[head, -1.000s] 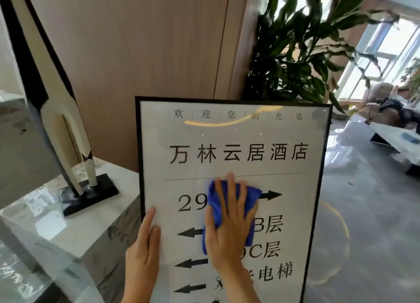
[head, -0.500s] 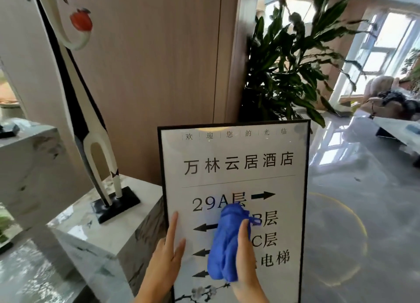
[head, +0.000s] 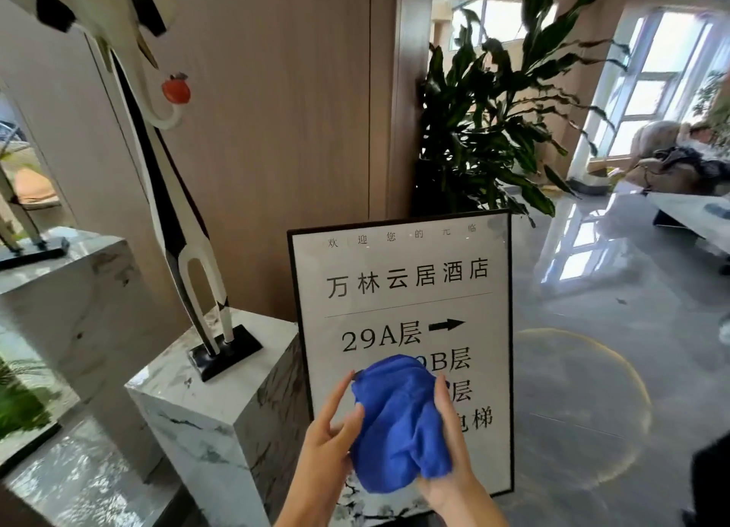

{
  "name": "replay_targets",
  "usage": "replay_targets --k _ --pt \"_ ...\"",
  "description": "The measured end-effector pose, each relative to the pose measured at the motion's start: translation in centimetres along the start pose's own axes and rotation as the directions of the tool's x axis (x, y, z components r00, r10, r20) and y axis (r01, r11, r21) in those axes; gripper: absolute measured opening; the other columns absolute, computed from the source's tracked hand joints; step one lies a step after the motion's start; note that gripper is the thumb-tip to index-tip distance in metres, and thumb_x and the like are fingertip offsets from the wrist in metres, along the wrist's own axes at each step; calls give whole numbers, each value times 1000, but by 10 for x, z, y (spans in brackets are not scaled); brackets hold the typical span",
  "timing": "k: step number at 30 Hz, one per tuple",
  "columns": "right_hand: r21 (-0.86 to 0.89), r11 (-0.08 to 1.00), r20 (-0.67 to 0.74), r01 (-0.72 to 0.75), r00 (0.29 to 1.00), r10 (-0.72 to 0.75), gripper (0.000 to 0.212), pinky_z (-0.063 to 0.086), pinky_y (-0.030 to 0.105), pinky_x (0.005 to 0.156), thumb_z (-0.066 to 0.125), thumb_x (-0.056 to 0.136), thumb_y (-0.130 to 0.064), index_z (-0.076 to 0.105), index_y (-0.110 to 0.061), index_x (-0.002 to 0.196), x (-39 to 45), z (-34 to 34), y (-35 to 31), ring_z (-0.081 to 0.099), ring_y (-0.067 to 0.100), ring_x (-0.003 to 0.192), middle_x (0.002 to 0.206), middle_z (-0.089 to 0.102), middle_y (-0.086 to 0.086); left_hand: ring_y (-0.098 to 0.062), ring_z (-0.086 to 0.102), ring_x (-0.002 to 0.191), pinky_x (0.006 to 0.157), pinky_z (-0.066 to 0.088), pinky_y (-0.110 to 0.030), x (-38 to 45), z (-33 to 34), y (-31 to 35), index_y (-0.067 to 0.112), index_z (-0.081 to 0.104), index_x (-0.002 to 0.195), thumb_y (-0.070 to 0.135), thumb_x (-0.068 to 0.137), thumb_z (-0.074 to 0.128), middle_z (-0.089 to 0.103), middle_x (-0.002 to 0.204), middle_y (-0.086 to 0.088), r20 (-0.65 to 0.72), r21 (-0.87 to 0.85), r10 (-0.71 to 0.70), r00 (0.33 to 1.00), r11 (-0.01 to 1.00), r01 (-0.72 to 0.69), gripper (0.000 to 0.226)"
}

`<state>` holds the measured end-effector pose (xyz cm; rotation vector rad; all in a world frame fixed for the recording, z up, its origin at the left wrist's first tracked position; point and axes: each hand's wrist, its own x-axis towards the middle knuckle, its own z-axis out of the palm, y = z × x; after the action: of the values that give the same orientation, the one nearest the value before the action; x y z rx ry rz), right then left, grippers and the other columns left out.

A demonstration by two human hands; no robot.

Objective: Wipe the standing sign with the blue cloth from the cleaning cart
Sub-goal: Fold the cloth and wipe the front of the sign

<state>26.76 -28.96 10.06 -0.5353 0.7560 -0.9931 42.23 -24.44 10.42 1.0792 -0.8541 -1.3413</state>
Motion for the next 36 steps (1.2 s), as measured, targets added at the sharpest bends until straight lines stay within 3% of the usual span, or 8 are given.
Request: replay_targets --k 3,11,17,20,24,27,32,36 --pt "-18 999 46 -32 998 33 84 62 43 82 37 92 -74 75 -4 115 -10 -5 -15 69 38 114 124 69 27 -36 73 102 82 61 -46 -4 3 5 36 71 121 23 77 78 73 95 -32 25 62 -1 1000 998 0 46" --pt "-341 938 19 -63 997 74 77 59 39 88 60 81 -70 70 -5 122 -35 -20 -70 72 30 111 118 75 18 -32 76 91 75 61 -43 -15 22 31 25 81 98 5 93 67 79 93 -14 -38 244 133 990 962 -120 25" --pt "-485 871 116 77 993 -24 40 57 47 94 84 78 -26 75 -4 109 -55 -29 -100 71 32 112 120 73 22 -22 76 89 68 61 -31 -13 39 46 25 82 92 4 89 72 79 98 -3 -76 242 163 984 960 -140 23" --pt "-523 839 98 151 988 -116 40 63 37 72 85 73 -20 74 -8 110 -61 -33 -113 76 26 97 109 77 17 -25 76 89 70 63 -36 -13 44 51 22 82 92 4 88 73 77 100 -12 -103 232 182 978 960 -154 20" --pt "-611 754 88 242 967 -238 56 63 37 71 85 78 -11 56 -23 124 -66 -35 -127 78 26 91 97 80 14 -28 76 89 77 62 -46 -11 52 57 22 82 92 6 83 79 77 100 -15 -119 225 162 980 965 -132 19" --pt "-672 661 220 335 942 -254 57 63 36 81 89 72 -14 67 -38 118 -71 -35 -141 76 24 97 103 79 11 -27 74 96 86 61 -42 -10 58 65 22 81 100 11 71 86 78 102 -9 -49 211 145 988 968 -132 32" --pt "-781 490 295 388 920 -259 39 61 36 91 82 80 -3 80 -35 103 -70 -39 -157 73 12 105 110 78 -6 -20 74 95 77 60 -25 -7 62 80 21 78 109 -1 73 85 79 104 -5 59 348 118 991 928 -131 43" --pt "-832 381 300 404 904 -304 41 61 40 93 81 81 -4 78 -36 106 -63 -39 -161 72 13 107 110 78 -8 -21 73 96 88 60 -33 -3 68 82 17 74 118 1 76 84 77 106 -5 40 552 130 991 824 -130 46"
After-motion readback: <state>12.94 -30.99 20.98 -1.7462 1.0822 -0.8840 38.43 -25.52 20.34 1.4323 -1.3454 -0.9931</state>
